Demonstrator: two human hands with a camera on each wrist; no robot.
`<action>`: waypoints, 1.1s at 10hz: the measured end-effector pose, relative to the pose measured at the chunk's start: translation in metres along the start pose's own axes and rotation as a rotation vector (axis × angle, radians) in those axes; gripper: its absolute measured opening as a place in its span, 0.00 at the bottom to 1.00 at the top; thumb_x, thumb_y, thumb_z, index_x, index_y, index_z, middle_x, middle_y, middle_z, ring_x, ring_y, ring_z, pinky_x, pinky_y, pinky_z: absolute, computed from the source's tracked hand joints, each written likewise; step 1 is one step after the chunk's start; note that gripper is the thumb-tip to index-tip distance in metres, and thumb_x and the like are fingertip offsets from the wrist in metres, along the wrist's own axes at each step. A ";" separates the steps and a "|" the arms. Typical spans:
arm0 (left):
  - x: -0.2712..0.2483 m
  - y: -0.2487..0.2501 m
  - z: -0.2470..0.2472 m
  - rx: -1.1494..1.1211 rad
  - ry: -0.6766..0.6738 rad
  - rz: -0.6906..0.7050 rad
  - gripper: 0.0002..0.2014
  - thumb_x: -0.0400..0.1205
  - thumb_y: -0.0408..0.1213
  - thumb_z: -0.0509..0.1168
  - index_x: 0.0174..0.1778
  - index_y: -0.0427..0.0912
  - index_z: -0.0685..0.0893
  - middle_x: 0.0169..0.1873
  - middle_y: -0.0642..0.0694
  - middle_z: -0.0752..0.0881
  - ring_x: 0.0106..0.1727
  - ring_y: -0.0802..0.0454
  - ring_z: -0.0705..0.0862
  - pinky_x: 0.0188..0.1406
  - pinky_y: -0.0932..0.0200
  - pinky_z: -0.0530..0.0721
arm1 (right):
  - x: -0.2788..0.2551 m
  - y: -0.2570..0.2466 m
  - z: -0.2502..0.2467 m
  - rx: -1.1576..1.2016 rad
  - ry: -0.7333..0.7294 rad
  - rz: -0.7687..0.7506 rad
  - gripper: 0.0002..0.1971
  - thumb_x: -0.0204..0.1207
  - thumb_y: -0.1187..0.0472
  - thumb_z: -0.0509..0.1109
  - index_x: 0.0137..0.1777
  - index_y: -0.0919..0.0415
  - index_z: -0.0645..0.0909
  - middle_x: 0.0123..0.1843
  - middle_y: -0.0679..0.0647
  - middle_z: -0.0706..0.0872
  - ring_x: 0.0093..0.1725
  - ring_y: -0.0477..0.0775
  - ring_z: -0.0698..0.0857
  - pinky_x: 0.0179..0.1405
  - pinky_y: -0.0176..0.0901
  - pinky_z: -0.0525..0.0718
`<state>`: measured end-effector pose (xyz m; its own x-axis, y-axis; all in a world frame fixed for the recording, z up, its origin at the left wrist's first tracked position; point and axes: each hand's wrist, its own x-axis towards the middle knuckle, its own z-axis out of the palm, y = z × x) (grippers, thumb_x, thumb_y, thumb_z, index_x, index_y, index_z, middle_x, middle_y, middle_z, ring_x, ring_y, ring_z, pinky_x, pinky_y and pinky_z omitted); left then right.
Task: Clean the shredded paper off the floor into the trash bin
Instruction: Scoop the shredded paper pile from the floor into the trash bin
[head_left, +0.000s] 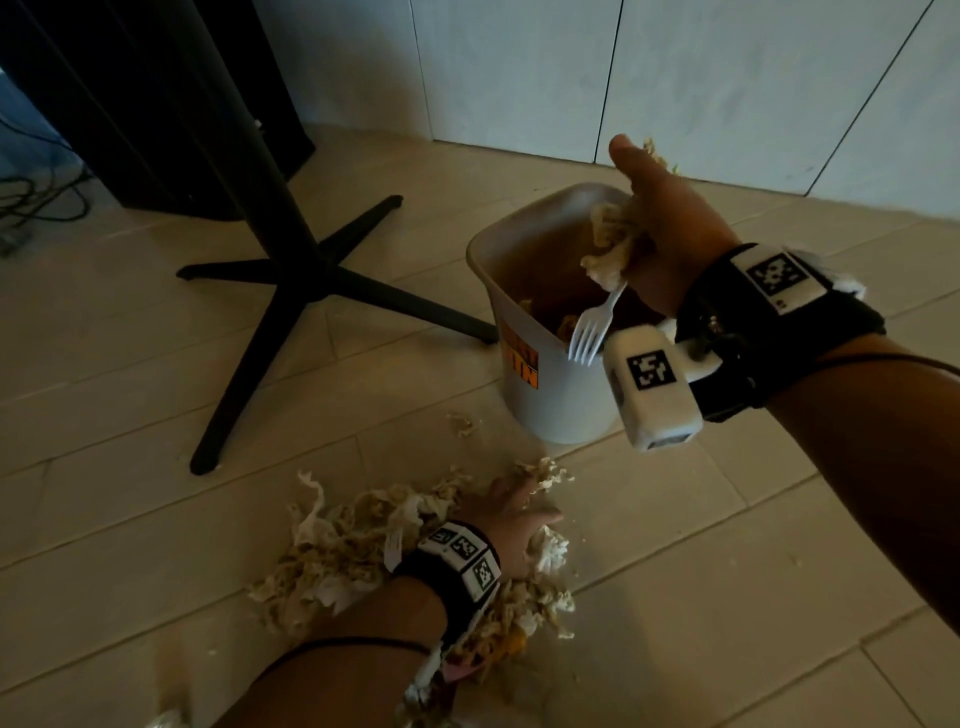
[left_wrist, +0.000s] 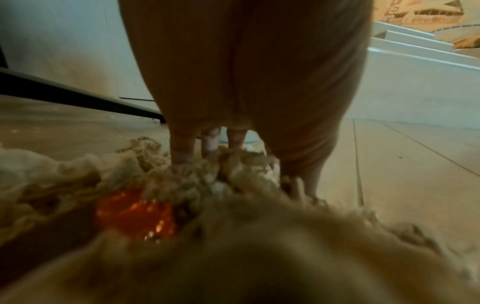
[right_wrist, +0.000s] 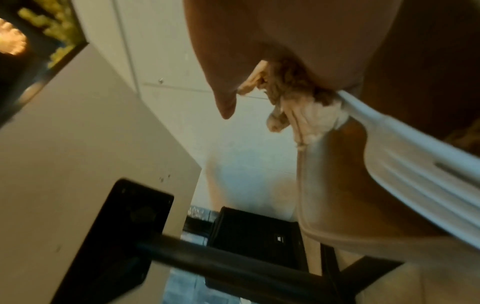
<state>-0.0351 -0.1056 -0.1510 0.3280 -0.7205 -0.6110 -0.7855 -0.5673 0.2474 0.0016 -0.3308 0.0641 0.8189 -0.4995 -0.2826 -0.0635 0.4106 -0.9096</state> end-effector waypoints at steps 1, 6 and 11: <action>-0.002 0.001 0.005 -0.040 0.171 0.075 0.24 0.80 0.36 0.65 0.73 0.56 0.76 0.81 0.48 0.59 0.82 0.42 0.56 0.78 0.41 0.66 | 0.014 0.001 -0.008 -0.008 -0.014 0.093 0.31 0.72 0.42 0.72 0.67 0.64 0.77 0.36 0.58 0.84 0.34 0.57 0.83 0.47 0.53 0.85; -0.030 -0.013 -0.010 -0.396 0.485 0.064 0.14 0.75 0.27 0.66 0.52 0.44 0.91 0.55 0.43 0.88 0.56 0.48 0.85 0.59 0.60 0.82 | -0.033 0.005 -0.001 -0.294 0.132 0.042 0.23 0.76 0.52 0.70 0.71 0.54 0.77 0.63 0.58 0.84 0.59 0.62 0.84 0.49 0.51 0.83; -0.093 -0.012 -0.085 -0.715 1.203 0.154 0.10 0.73 0.28 0.76 0.49 0.41 0.91 0.46 0.48 0.88 0.47 0.58 0.88 0.49 0.63 0.86 | -0.159 0.103 0.015 -0.519 -0.136 -0.012 0.30 0.72 0.29 0.60 0.69 0.42 0.74 0.70 0.44 0.79 0.63 0.44 0.80 0.66 0.55 0.81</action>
<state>-0.0113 -0.0652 -0.0329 0.7918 -0.4824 0.3746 -0.5404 -0.2676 0.7977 -0.1263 -0.1974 0.0195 0.8857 -0.3841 -0.2606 -0.2992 -0.0432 -0.9532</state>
